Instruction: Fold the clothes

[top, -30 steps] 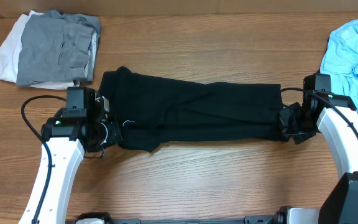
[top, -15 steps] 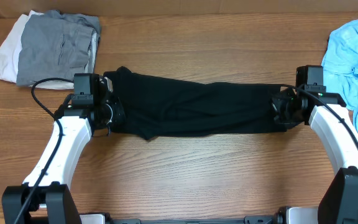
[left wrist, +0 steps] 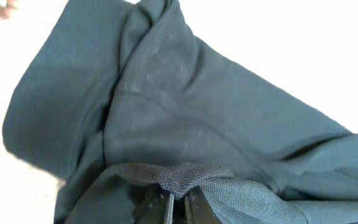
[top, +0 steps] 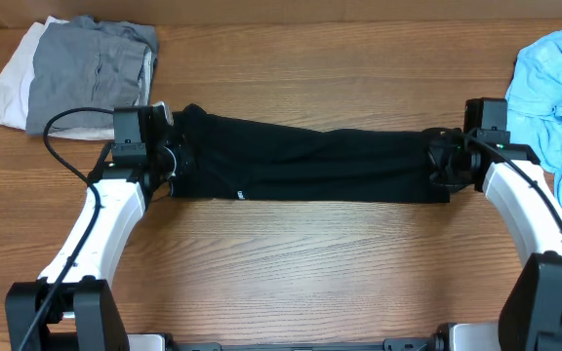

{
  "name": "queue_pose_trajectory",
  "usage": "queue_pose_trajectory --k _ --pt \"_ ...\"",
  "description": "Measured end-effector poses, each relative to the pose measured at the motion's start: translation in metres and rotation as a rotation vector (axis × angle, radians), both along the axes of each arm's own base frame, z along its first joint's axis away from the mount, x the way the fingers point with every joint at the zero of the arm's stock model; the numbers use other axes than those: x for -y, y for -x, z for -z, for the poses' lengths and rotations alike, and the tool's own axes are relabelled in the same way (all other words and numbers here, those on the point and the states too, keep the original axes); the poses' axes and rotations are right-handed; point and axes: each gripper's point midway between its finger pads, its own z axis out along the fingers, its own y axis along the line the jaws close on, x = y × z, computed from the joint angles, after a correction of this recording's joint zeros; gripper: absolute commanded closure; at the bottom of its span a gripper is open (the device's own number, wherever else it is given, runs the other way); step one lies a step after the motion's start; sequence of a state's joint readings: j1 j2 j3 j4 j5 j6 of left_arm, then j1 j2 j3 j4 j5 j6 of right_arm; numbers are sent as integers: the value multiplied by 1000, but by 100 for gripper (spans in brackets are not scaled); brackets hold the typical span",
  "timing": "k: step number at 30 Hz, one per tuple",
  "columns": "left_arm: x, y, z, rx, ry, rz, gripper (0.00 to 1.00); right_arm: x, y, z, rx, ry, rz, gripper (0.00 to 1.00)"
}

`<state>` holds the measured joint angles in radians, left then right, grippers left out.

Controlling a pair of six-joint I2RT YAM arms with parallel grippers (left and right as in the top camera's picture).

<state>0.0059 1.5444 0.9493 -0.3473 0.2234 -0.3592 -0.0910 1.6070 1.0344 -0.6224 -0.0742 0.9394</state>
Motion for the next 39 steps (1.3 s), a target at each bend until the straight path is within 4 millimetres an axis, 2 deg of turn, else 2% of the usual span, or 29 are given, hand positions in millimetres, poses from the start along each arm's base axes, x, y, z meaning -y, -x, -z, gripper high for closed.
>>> queue_pose_trajectory --k 7,10,11,12,13,14,15,16,17,19,25,28,30,35,36,37,39 --pt "-1 -20 4 58 -2 -2 94 1 -12 23 -10 -3 2 96" --pt "-1 -30 11 75 -3 -1 81 1 -15 28 -10 -2 2 95" --pt "-1 -31 14 75 -3 -1 74 1 -16 28 -8 -3 2 92" --pt "-1 -34 17 78 -6 3 72 2 -17 27 -4 -2 3 89" --pt "-1 -35 20 77 -6 2 69 2 -18 27 0 -1 3 84" --pt "-1 -37 23 75 -5 0 61 2 -19 27 4 -1 3 70" --pt "-1 -38 25 76 -7 2 51 2 -19 26 7 0 1 53" --pt "-1 -39 26 75 -4 -1 36 2 -19 26 8 -1 4 34" --pt "-1 -40 28 78 -9 4 25 2 -20 26 8 0 4 26" --pt "-1 -41 28 82 -8 3 24 2 -20 26 9 1 1 17" --pt "0 -34 27 17 -4 7 24 1 -12 24 -40 14 -40 10" --pt "1 -24 21 -73 -9 21 21 1 -8 9 -86 25 -72 6" --pt "1 -19 11 -119 -10 27 20 2 -13 -12 -93 35 -98 0" --pt "11 -4 -35 -173 -20 68 12 3 -27 -77 -53 87 -211 0" --pt "17 1 -47 -175 -21 82 5 2 -26 -89 -51 94 -239 0" --pt "23 8 -56 -178 -24 102 0 1 -25 -97 -49 97 -264 0" --pt "33 17 -66 -185 -23 131 2 -3 -23 -105 -47 87 -297 0"
